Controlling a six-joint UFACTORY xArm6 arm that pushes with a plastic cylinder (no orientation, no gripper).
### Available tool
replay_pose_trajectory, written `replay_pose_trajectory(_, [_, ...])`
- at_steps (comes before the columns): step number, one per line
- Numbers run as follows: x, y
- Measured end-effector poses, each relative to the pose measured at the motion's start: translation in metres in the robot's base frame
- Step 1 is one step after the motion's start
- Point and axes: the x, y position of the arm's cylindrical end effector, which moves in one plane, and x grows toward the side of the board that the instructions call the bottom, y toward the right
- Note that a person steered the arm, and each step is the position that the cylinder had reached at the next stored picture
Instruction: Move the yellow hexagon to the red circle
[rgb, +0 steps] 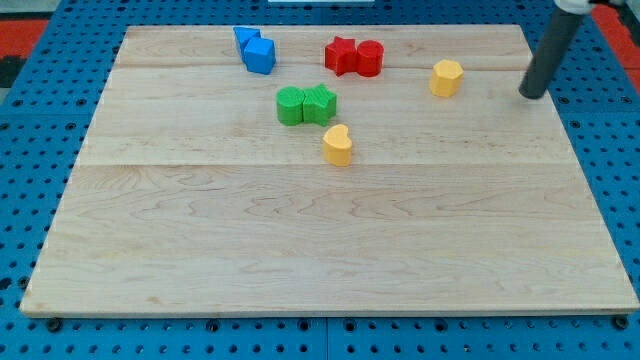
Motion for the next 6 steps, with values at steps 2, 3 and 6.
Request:
replay_pose_trajectory(2, [-0.014, -0.133])
replay_pose_trajectory(3, [-0.062, -0.144])
replay_pose_trajectory(6, [0.052, -0.184])
